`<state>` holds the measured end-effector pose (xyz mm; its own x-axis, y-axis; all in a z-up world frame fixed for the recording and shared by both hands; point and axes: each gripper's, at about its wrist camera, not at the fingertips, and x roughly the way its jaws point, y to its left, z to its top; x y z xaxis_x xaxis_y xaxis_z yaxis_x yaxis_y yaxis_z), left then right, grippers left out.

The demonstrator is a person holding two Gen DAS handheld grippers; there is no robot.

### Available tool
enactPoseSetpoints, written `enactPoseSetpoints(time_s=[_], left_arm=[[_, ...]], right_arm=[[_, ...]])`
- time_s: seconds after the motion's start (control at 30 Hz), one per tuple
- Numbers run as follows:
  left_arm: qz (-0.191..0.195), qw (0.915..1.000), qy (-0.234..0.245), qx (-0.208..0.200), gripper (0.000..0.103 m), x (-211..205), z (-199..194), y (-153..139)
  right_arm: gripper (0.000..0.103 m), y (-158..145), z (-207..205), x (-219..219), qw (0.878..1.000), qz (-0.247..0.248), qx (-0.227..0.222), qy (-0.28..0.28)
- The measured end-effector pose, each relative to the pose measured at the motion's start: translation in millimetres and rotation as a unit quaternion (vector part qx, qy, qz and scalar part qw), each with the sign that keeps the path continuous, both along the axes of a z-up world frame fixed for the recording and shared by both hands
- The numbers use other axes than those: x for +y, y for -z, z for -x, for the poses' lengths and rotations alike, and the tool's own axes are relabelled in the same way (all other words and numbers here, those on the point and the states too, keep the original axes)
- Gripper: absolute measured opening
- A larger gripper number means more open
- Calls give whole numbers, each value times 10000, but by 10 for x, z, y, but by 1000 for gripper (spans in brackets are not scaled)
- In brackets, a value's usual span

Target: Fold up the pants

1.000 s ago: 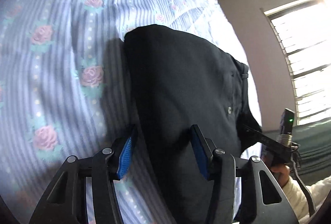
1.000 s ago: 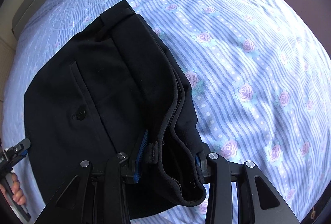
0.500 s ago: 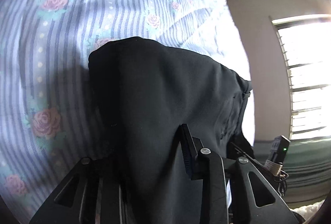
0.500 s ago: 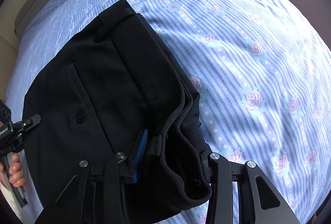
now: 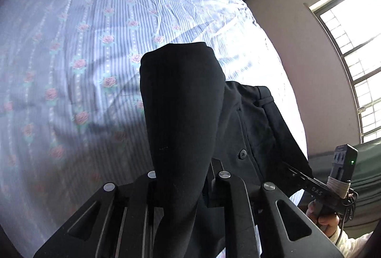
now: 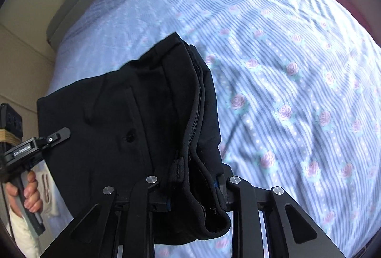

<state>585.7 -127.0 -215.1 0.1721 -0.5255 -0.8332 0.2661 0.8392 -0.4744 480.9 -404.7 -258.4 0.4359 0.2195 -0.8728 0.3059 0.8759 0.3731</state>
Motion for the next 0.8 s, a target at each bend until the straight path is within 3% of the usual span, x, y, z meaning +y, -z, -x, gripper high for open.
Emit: enactPoseSetpoints(time_s=[0.2, 0.43, 0.6, 0.8], left_arm=[[-215, 9988, -333, -288, 17, 230, 742, -654], [-368, 9896, -1249, -605, 17, 520, 1854, -1261], [-407, 9781, -1957, -574, 17, 812, 2525, -1442], [-394, 9667, -2464, -565, 17, 1417, 3151, -1458]], right_arm=[[24, -542, 504, 187, 9986, -31, -287, -436], [24, -1202, 1134, 424, 9890, 19, -641, -1334], [24, -1494, 1388, 729, 9767, -16, -757, -2009], [24, -1673, 1735, 1269, 9615, -22, -862, -2608]])
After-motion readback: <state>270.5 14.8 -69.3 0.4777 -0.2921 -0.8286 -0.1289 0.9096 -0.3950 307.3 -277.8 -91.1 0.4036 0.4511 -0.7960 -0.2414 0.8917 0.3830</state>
